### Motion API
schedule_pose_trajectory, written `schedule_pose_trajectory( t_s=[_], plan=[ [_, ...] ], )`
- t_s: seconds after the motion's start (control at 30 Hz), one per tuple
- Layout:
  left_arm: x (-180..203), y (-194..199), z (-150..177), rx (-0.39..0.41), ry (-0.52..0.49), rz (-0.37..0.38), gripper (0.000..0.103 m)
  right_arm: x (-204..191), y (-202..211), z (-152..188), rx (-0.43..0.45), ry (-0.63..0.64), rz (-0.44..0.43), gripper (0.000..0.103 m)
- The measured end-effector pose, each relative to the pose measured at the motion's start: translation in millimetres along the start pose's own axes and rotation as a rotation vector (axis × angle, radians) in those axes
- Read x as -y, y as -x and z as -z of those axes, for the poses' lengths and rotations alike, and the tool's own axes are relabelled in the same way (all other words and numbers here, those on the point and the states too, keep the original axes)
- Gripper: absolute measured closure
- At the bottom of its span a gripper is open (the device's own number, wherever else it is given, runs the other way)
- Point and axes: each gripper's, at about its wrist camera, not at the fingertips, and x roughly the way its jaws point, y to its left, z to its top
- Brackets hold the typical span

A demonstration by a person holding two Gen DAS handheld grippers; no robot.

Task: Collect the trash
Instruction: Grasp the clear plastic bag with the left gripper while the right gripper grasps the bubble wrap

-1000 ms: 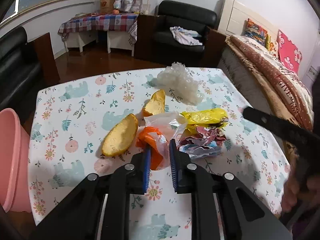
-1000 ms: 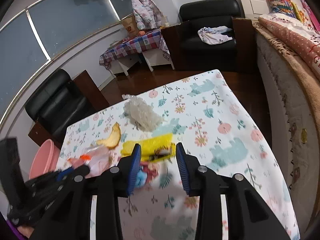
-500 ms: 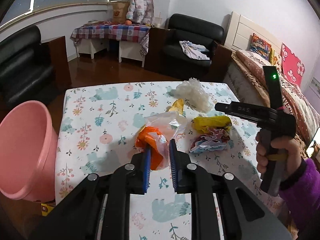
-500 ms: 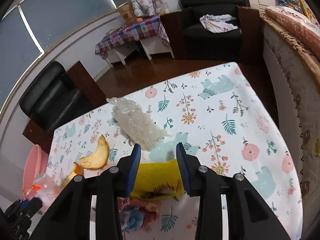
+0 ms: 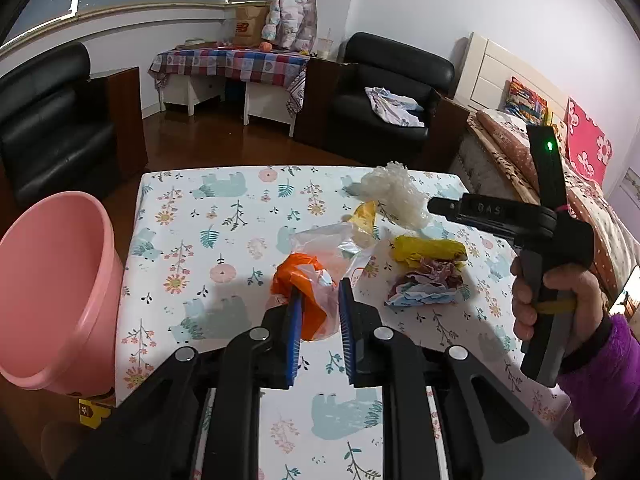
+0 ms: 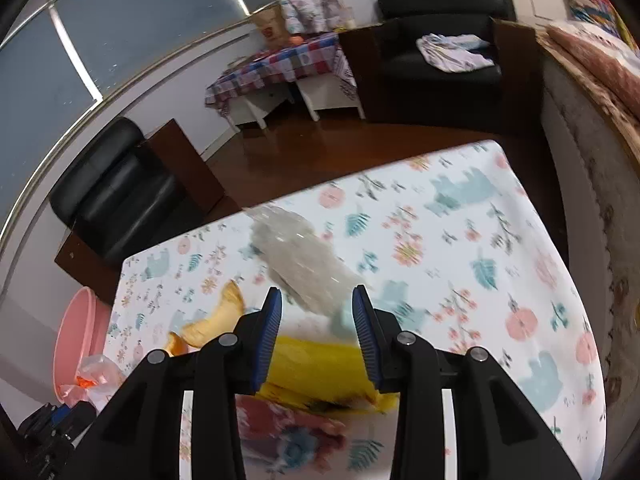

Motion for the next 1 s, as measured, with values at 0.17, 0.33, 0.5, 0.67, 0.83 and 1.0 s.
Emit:
schedule_pose_trajectory(
  t_s=[0.17,0.33,0.5,0.67,0.83,1.0],
  plan=[
    [-5,-1,-1,0.005,0.015,0.0,0.086,-18,-11,-13,0.006,0.05,0.027,0.067],
    [-8,-5,0,-0.01,0.023,-0.004,0.086,-29,-25,-18,0.008,0.118,0.095,0.067],
    [-9,-5,0,-0.012,0.027,0.0,0.086,-31,-43,-19,-0.021,0.153,0.152,0.067],
    [-9,-3,1,-0.013,0.029,-0.001,0.086,-25,-50,-19,-0.032,0.137,0.138,0.07],
    [-8,-1,2,-0.006,0.033,-0.003,0.086,-20,-40,-18,-0.019,0.093,0.098,0.08],
    [-7,1,1,0.011,0.042,-0.005,0.086,-32,8,-11,0.063,0.072,0.042,0.081]
  ],
)
